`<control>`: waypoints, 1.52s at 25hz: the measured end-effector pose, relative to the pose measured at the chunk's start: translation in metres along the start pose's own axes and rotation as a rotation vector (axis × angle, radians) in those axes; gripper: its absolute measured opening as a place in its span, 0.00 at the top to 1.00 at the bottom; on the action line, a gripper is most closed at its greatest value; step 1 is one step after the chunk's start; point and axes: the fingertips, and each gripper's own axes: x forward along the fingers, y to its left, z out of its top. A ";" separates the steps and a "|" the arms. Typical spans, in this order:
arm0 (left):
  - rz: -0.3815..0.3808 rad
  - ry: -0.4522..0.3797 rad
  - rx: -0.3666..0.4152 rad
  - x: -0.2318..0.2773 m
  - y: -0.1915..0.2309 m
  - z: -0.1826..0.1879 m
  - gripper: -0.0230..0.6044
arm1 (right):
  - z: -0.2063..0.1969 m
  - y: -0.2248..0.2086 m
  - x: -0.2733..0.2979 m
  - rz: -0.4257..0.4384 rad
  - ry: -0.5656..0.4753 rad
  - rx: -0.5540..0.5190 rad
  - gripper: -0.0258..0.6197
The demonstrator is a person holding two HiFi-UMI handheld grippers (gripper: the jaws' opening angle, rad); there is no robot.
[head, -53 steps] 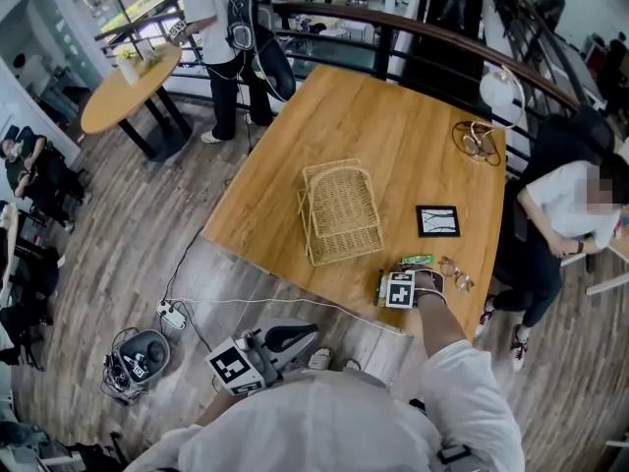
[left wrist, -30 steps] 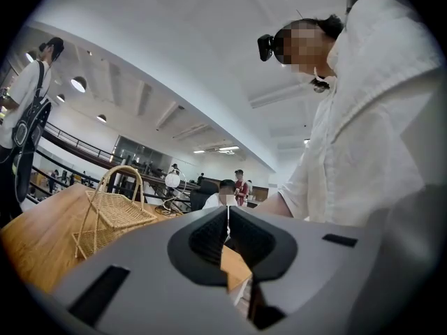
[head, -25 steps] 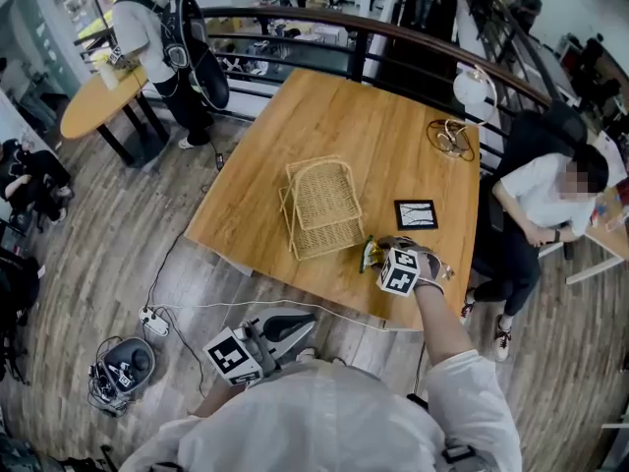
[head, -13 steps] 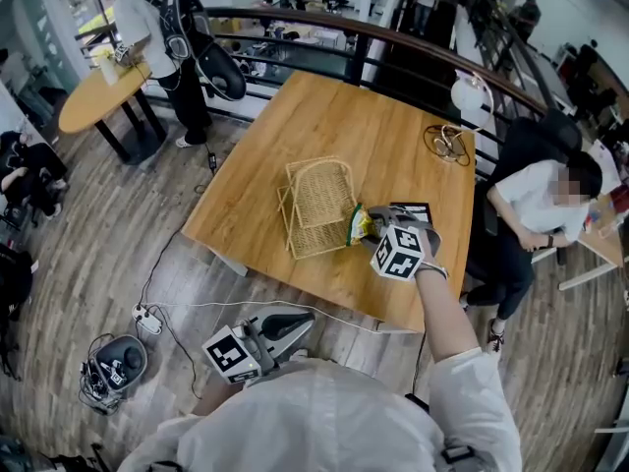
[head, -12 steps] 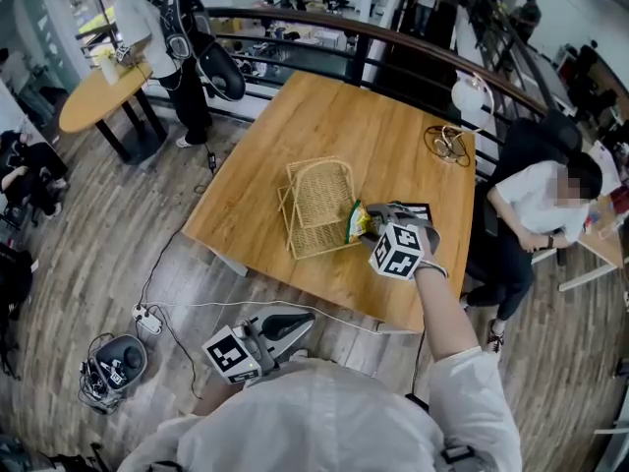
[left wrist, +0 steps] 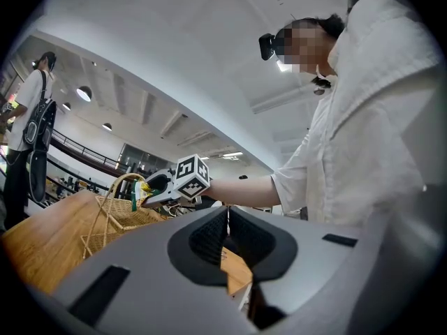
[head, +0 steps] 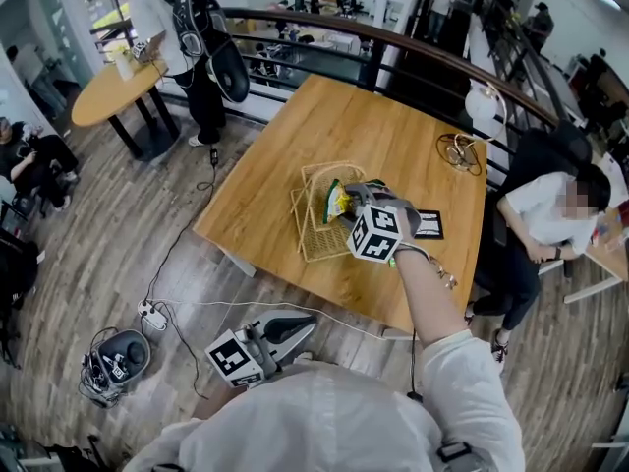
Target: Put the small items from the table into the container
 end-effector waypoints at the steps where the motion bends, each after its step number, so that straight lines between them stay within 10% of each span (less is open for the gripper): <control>1: 0.004 -0.002 -0.003 -0.002 0.000 0.000 0.95 | 0.001 0.001 0.006 0.004 0.002 -0.002 0.64; 10: 0.037 0.005 -0.005 -0.015 0.006 -0.003 0.95 | -0.009 0.014 0.047 0.046 0.049 0.014 0.63; 15: 0.028 0.006 -0.009 -0.013 0.006 -0.004 0.95 | -0.014 0.015 0.052 0.054 0.036 0.111 0.45; 38: -0.021 -0.002 -0.007 0.002 0.009 0.004 0.95 | -0.017 0.000 0.019 -0.048 -0.064 0.251 0.45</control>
